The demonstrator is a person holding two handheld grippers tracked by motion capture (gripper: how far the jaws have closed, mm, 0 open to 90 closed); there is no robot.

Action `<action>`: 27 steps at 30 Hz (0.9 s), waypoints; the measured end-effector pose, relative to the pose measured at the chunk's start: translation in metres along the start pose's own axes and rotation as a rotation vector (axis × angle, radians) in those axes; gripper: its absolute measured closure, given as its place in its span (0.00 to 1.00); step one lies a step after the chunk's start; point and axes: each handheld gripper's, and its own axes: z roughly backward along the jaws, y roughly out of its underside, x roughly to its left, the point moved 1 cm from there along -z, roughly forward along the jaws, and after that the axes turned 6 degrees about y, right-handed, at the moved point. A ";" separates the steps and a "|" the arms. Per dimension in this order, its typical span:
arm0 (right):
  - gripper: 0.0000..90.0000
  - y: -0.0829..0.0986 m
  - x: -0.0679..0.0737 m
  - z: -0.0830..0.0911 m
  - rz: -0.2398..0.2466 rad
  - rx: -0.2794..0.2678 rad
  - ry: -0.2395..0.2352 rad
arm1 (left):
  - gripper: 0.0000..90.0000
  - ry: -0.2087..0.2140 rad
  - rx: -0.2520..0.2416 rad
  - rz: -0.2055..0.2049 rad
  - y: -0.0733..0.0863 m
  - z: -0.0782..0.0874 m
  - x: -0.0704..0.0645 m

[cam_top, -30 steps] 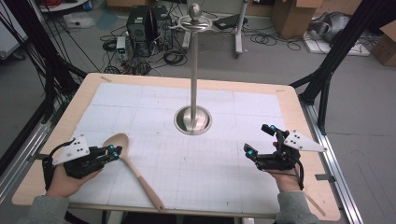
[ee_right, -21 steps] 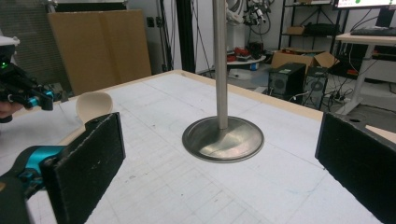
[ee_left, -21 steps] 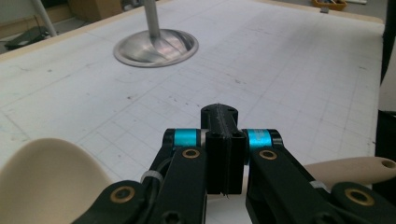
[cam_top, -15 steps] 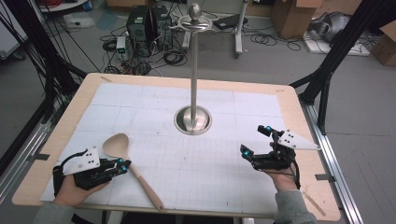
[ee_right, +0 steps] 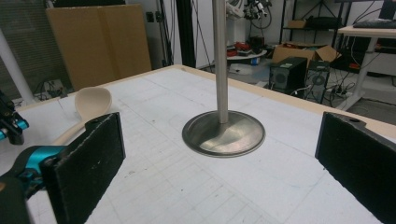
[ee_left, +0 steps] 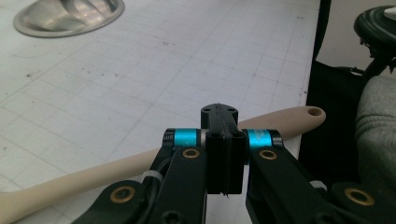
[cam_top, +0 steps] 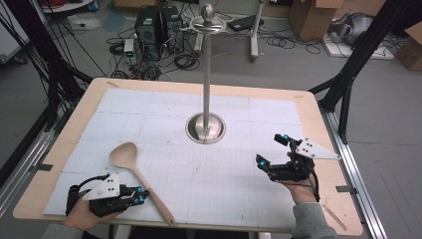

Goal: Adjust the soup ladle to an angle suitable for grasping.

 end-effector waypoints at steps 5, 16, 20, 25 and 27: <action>0.00 0.000 0.001 0.000 -0.003 0.002 0.000 | 1.00 0.003 0.031 -0.010 0.003 -0.007 -0.004; 0.00 0.000 0.002 -0.001 0.004 0.002 -0.031 | 1.00 0.051 0.073 -0.003 0.011 -0.015 -0.007; 0.00 0.001 0.001 -0.002 0.005 0.006 -0.028 | 1.00 0.078 0.079 -0.012 0.010 -0.018 -0.009; 0.00 0.002 0.001 -0.002 0.001 0.015 -0.027 | 1.00 0.085 0.118 -0.019 0.012 -0.025 -0.011; 0.00 0.002 0.002 -0.002 0.000 0.016 -0.033 | 1.00 0.092 0.127 -0.020 0.014 -0.026 -0.012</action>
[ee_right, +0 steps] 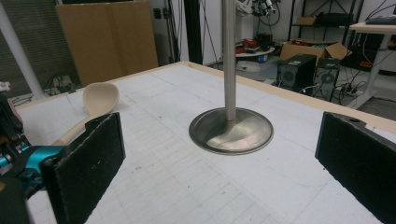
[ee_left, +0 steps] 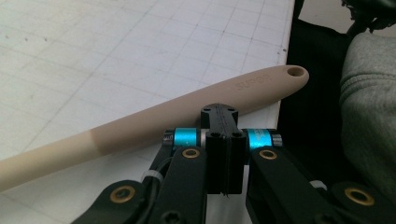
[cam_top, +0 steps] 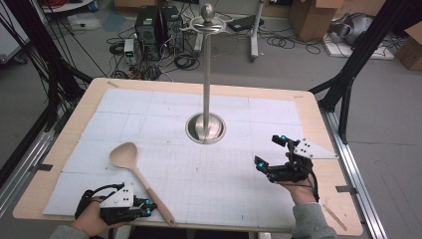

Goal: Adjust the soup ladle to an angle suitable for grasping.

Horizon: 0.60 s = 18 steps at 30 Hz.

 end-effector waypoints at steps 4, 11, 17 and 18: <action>0.00 0.000 0.000 0.000 0.004 -0.003 0.001 | 1.00 0.000 -0.005 0.004 -0.001 -0.001 0.000; 0.00 0.001 -0.001 0.000 0.000 0.000 0.003 | 1.00 -0.024 -0.008 -0.025 -0.001 -0.002 -0.002; 0.00 0.002 0.001 -0.002 0.002 0.010 0.000 | 1.00 -0.023 -0.012 -0.016 0.000 -0.003 -0.001; 0.00 0.002 0.001 -0.002 0.005 0.009 0.000 | 1.00 -0.026 -0.013 -0.014 0.000 -0.004 0.000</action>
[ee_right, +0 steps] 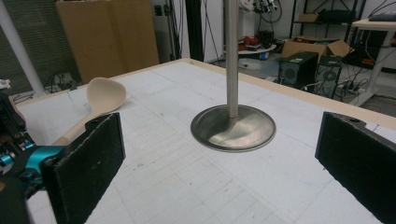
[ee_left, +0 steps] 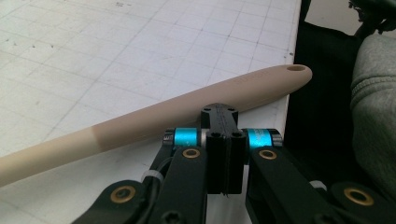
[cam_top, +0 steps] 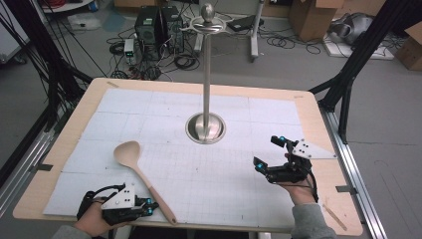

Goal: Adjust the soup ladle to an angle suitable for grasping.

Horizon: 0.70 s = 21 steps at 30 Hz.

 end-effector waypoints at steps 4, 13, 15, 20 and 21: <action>0.00 0.000 -0.001 0.001 -0.003 0.000 0.001 | 1.00 -0.005 0.000 0.002 -0.001 -0.001 0.001; 0.00 0.000 -0.001 0.003 -0.011 -0.001 0.006 | 1.00 -0.009 -0.002 0.026 -0.003 -0.005 0.003; 0.00 0.000 -0.001 0.003 -0.009 -0.001 0.008 | 1.00 -0.008 0.002 0.030 -0.003 -0.005 0.004; 0.00 0.001 -0.002 0.003 -0.006 -0.001 0.006 | 1.00 -0.022 -0.004 0.048 -0.007 -0.009 0.004; 0.00 0.001 -0.002 0.003 -0.008 0.000 0.009 | 1.00 -0.024 -0.005 0.049 -0.009 -0.009 0.004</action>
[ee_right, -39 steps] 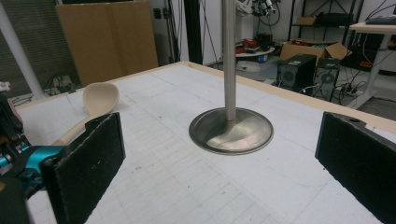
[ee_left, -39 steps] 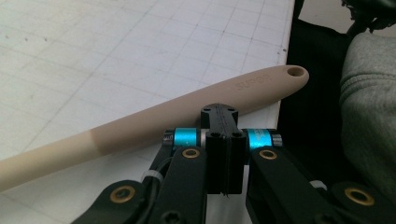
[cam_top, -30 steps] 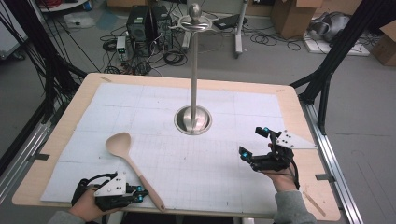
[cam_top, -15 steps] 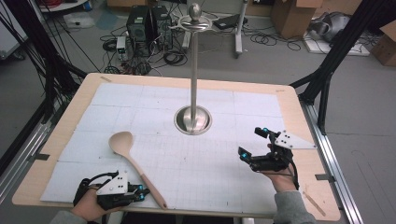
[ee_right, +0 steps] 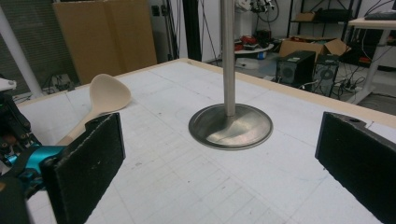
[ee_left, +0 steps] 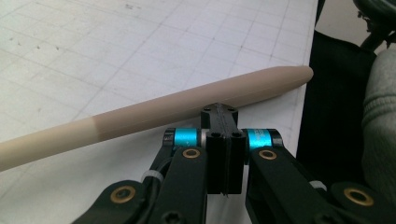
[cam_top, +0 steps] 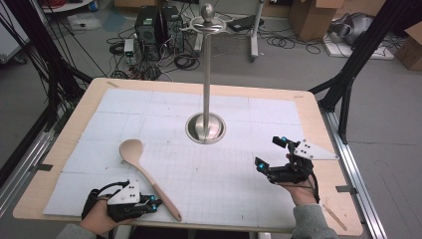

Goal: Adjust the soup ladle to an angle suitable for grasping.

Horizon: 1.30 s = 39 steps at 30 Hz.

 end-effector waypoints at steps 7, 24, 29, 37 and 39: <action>0.00 0.001 0.000 0.003 -0.007 0.005 0.006 | 1.00 0.006 -0.007 0.019 -0.005 -0.003 0.002; 0.00 0.002 -0.003 0.009 -0.012 -0.007 0.013 | 1.00 0.003 0.036 0.005 -0.004 0.002 0.000; 0.00 0.003 -0.003 0.006 -0.006 0.011 0.010 | 1.00 0.000 0.029 0.024 -0.006 0.001 0.000; 0.00 0.004 -0.003 0.008 -0.003 0.009 0.005 | 1.00 -0.163 -0.069 0.071 -0.022 0.026 0.018; 0.00 0.005 -0.003 0.009 -0.009 0.015 0.003 | 1.00 -0.174 -0.079 0.106 -0.020 0.029 0.027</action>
